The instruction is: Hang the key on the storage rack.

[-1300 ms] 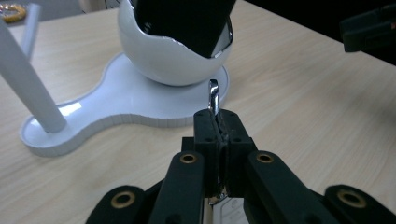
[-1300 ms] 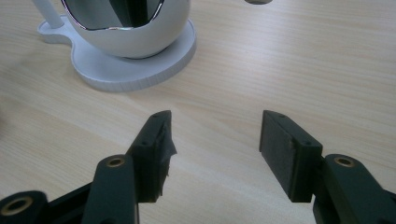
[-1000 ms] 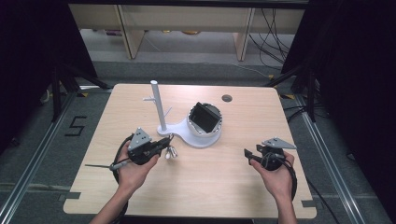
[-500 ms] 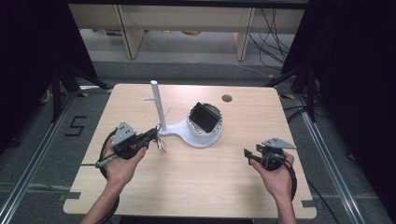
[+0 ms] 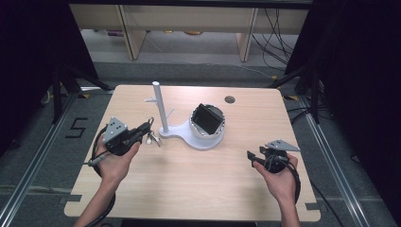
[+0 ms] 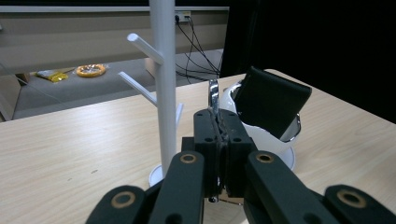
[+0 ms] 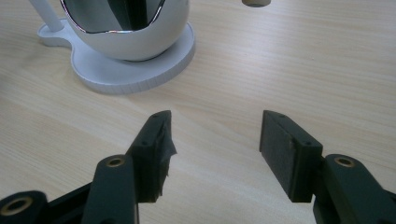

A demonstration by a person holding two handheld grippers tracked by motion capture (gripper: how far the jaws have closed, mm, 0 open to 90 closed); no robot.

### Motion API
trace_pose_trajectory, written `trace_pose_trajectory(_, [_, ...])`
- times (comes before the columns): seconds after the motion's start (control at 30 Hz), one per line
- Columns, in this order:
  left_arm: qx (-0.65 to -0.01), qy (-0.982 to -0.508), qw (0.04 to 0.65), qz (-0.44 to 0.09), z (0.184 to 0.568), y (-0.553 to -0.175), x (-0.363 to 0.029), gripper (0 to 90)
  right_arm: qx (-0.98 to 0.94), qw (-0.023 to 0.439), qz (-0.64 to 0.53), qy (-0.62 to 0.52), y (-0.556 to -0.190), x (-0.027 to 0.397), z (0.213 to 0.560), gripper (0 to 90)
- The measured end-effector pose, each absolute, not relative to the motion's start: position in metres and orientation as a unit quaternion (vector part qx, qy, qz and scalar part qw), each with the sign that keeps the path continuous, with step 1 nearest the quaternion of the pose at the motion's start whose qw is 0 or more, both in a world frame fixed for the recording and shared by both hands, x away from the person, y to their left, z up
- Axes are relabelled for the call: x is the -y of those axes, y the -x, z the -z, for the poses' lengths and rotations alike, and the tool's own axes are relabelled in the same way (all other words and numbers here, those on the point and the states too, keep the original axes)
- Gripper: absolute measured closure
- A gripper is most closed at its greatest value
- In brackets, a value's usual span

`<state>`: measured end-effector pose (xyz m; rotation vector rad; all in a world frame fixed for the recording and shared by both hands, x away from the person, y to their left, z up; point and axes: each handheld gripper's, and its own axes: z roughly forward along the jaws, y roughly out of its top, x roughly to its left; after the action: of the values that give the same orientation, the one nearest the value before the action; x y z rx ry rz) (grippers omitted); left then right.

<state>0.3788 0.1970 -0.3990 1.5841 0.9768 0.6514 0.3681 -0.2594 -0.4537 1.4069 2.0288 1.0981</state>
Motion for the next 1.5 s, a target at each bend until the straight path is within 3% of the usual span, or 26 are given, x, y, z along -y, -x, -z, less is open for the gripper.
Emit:
trace_pose_trajectory(0.77, [-0.440, -0.637, 0.548, -0.318, 0.385, -0.406, -0.215, 87.0, -0.730, 0.215, -0.400, -0.511, -0.368, 0.258, 0.454, 45.0])
trace_pose_trajectory(1.5, [-0.442, -0.638, 0.531, -0.340, 0.384, -0.421, -0.207, 87.0, -0.732, 0.216, -0.395, -0.511, -0.368, 0.259, 0.455, 44.8])
